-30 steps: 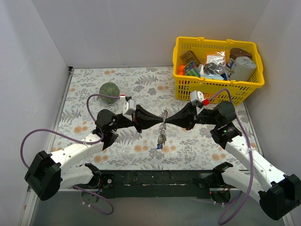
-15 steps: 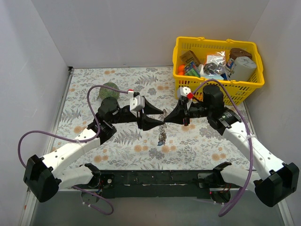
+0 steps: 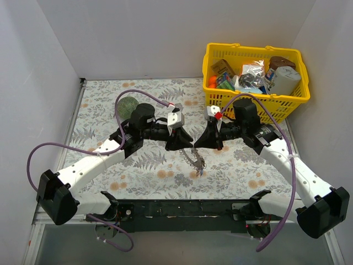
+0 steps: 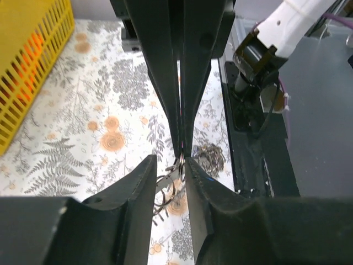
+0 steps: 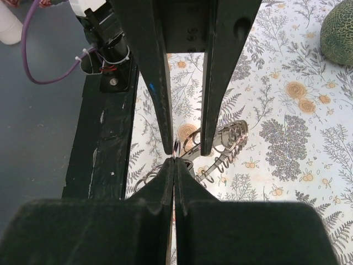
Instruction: Put the keys on the keyring
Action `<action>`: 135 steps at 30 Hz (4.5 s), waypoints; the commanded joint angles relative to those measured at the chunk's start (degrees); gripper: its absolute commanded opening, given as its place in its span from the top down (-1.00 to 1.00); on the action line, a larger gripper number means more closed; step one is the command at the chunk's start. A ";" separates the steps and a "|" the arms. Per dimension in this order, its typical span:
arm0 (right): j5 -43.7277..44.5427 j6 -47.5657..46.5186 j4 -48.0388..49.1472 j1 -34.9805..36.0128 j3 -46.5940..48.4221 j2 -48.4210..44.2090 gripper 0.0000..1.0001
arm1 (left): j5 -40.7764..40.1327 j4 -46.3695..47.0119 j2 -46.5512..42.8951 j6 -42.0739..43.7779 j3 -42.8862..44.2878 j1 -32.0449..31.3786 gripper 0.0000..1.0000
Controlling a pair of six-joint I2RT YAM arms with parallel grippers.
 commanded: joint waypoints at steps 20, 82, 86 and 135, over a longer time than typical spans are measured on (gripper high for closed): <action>7.60 7.54 13.28 0.19 -3.73 -5.84 0.36 | 2.47 -3.07 -0.09 1.66 0.70 -0.19 1.00; 16.50 17.65 29.82 0.02 -16.57 -19.73 -0.55 | -29.43 25.30 27.32 -22.67 2.11 -0.80 1.00; 16.05 17.92 30.26 0.02 -17.19 -20.00 -0.55 | -31.11 31.56 27.33 -26.02 -6.23 -2.12 1.00; 15.17 19.59 32.11 0.02 -17.45 -17.36 -0.57 | -35.15 34.19 -1.59 -25.58 -32.00 -7.66 -0.96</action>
